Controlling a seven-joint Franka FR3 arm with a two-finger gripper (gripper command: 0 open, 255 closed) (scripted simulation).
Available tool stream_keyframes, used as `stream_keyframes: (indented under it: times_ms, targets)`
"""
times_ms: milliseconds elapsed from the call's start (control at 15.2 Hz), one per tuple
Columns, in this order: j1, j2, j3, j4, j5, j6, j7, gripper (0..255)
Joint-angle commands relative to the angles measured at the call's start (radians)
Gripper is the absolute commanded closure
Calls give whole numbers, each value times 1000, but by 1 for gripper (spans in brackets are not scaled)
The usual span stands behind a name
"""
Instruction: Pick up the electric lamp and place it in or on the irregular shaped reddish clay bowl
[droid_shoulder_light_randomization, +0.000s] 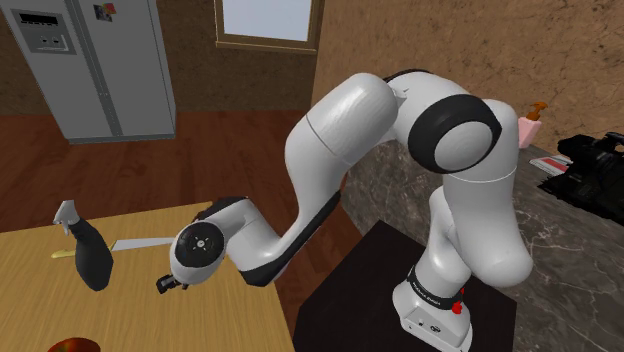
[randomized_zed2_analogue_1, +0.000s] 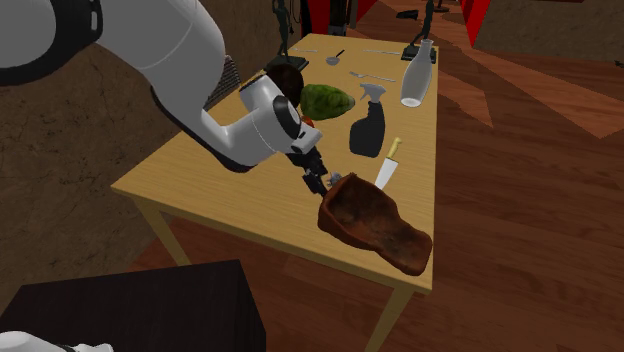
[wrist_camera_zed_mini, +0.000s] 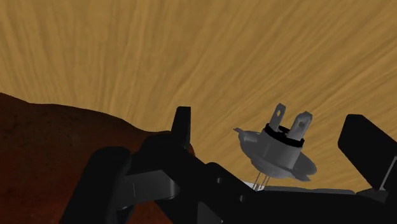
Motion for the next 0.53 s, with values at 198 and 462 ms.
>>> stream_keyframes:
  times_ms: [198,462]
  targets:
    - [1,35,-14,21,-24,20,17,0]
    - [1,35,-14,21,-24,20,17,0]
